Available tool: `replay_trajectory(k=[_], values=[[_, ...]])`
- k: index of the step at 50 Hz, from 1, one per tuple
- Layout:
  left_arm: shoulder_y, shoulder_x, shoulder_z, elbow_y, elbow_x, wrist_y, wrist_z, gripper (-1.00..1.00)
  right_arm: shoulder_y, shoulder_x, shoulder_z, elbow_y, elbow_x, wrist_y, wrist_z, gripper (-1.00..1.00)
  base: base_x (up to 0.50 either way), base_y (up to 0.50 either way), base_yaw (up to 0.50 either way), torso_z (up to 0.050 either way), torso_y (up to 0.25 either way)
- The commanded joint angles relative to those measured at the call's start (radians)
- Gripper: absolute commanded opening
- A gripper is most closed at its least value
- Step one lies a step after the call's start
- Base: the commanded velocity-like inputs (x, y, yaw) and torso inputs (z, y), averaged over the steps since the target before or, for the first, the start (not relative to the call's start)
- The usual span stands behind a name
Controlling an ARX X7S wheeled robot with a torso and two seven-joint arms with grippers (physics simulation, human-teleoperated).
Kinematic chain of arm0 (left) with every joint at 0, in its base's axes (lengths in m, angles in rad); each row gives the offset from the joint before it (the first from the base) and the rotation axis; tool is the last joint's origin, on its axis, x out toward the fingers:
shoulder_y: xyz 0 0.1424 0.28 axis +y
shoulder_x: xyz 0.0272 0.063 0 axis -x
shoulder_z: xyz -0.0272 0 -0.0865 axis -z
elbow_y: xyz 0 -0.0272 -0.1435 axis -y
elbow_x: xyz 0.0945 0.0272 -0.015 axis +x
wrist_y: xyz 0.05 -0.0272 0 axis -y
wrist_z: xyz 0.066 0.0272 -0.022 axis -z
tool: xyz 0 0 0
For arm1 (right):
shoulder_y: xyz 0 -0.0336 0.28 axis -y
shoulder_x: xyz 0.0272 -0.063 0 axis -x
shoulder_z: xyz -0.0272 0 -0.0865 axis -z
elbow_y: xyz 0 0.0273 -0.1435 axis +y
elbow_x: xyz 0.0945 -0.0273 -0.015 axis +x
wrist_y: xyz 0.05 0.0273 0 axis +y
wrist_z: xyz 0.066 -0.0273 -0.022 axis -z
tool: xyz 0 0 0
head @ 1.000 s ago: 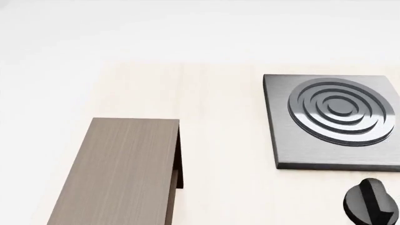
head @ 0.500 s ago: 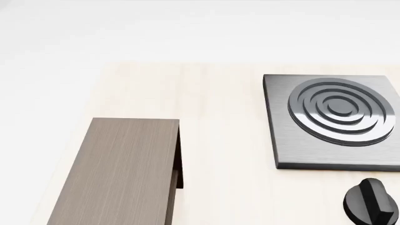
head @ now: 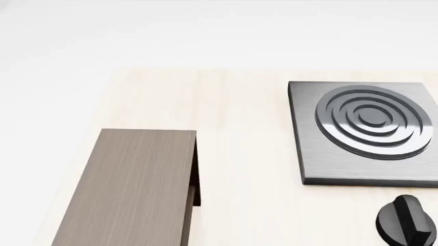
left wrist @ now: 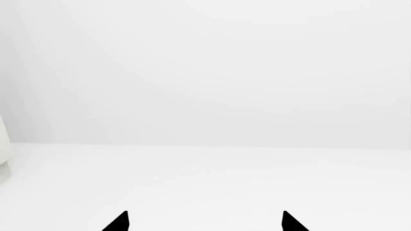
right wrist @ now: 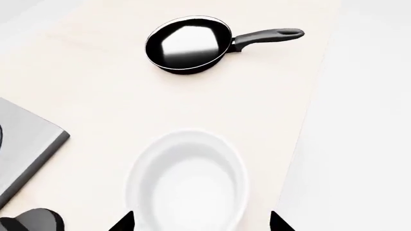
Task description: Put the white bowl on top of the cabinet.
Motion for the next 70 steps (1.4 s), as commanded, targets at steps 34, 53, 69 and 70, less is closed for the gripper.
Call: replay_trajectory(k=[34,53,69,70], values=[[-0.001,-0.002,0.003,-0.002,0.001,-0.005,-0.003,1.00,0.084,-0.033,-0.026,0.104,0.006,-0.023,-0.047,1.00,0.00,0.00,0.00,0.000,0.000],[-0.008,-0.004,0.009,-0.008,0.009,-0.011,-0.005,1.00,0.130,0.009,-0.136,0.171,0.006,-0.088,-0.058,1.00,0.00,0.00,0.00,0.000,0.000],[-0.009,-0.005,0.011,-0.007,0.015,-0.016,-0.008,1.00,0.117,-0.039,-0.127,0.275,-0.011,-0.078,-0.083,1.00,0.00,0.00,0.00,0.000,0.000],[-0.010,-0.005,0.012,-0.008,0.015,-0.016,-0.008,1.00,0.116,-0.043,-0.130,0.281,-0.013,-0.078,-0.087,1.00,0.00,0.00,0.00,0.000,0.000]])
